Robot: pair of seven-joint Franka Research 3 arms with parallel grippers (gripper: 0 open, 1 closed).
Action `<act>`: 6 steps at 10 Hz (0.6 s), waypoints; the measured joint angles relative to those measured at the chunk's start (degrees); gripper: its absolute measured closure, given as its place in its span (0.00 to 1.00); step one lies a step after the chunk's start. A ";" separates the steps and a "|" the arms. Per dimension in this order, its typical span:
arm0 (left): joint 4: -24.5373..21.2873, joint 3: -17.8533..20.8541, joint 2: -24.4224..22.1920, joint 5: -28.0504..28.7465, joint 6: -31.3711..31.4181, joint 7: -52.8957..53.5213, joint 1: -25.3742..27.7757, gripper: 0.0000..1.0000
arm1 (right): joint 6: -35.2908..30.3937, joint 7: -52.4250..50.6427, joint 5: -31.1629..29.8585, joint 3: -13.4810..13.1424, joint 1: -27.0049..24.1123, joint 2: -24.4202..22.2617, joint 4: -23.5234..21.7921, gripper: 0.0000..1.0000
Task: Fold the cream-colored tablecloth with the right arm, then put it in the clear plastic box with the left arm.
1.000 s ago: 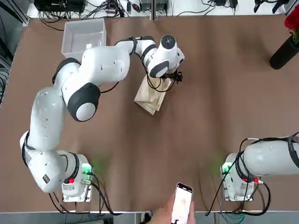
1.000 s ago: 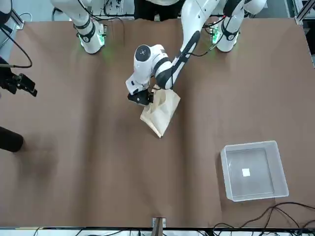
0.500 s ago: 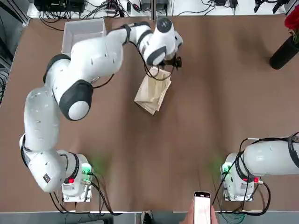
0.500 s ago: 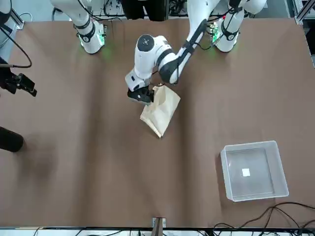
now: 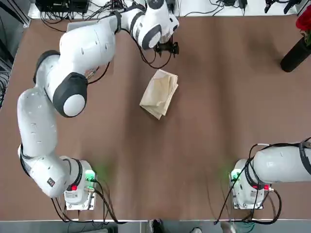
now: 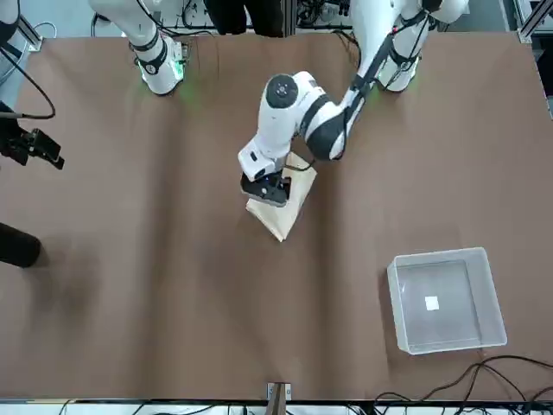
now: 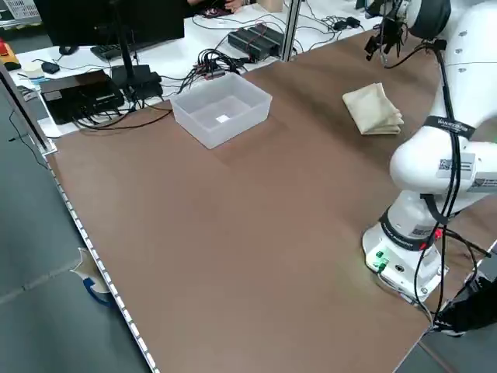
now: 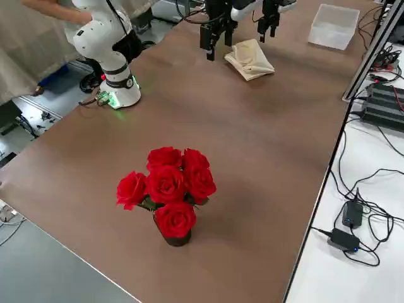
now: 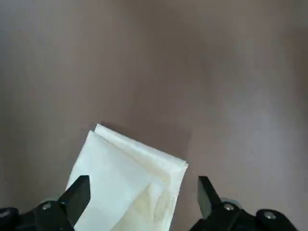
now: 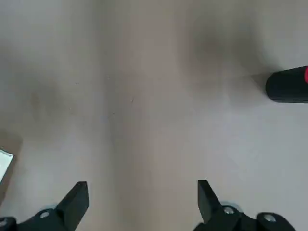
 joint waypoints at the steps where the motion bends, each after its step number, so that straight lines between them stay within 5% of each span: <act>1: 0.00 -1.68 -0.72 -3.79 -2.04 7.72 2.46 0.01 | -0.01 -0.04 0.00 -0.02 -0.02 -0.01 0.00 0.00; 6: -3.87 -0.98 0.50 -15.48 -4.61 36.03 3.42 0.01 | -0.17 -0.93 0.00 -0.26 -0.28 -0.04 -0.01 0.00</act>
